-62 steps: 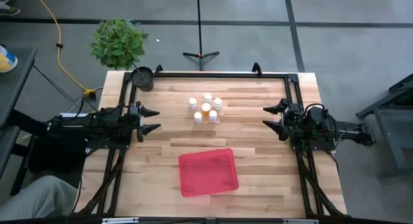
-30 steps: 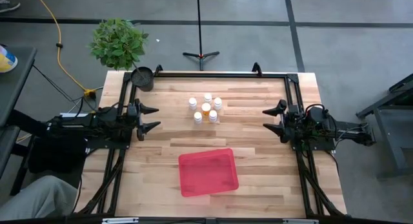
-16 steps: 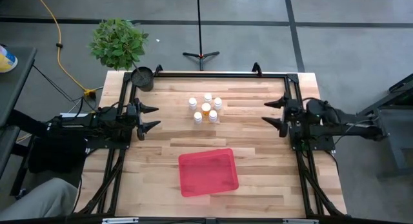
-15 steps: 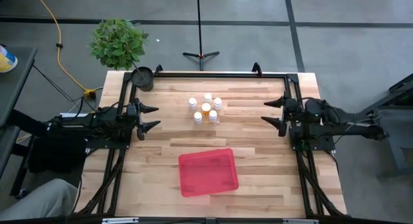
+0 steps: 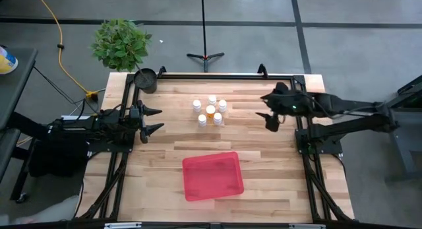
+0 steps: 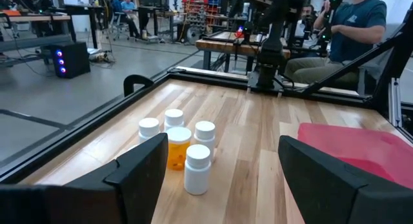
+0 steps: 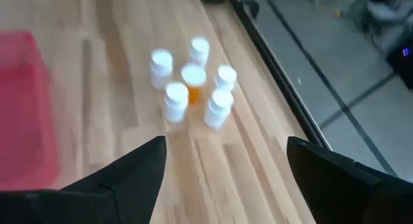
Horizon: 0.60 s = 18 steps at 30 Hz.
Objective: Pick and place pill bottles into a basket
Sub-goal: Put the white pill bottle into the red bin
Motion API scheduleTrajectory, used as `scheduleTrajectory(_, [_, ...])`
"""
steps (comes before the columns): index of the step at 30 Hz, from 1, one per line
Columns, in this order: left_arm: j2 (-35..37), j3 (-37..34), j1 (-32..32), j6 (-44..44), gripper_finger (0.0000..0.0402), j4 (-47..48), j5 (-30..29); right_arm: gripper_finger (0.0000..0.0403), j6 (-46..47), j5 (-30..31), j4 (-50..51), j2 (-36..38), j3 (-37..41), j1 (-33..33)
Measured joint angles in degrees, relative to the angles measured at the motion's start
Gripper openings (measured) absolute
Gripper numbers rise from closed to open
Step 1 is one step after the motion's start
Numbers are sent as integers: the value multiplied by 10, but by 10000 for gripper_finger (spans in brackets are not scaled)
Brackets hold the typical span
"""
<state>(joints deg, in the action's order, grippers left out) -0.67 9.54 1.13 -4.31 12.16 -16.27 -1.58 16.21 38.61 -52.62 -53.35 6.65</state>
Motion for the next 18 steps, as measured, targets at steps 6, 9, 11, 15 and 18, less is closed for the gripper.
scheduleTrajectory(6, [0,1,0,-2,328,0,0,312,-38,-13,34,-60,-62,60])
scheduleTrajectory(9, [0,1,0,-4,328,1,0,312,-62,-50,25,-79,-75,103])
scheduleTrajectory(11, [0,1,0,-6,328,1,0,312,-75,-76,14,-90,-78,136])
scheduleTrajectory(15, [0,1,0,-15,328,2,0,312,-89,-135,-14,-116,-78,207])
scheduleTrajectory(18, [0,1,0,-21,328,5,0,312,-87,-191,-27,-144,-78,257])
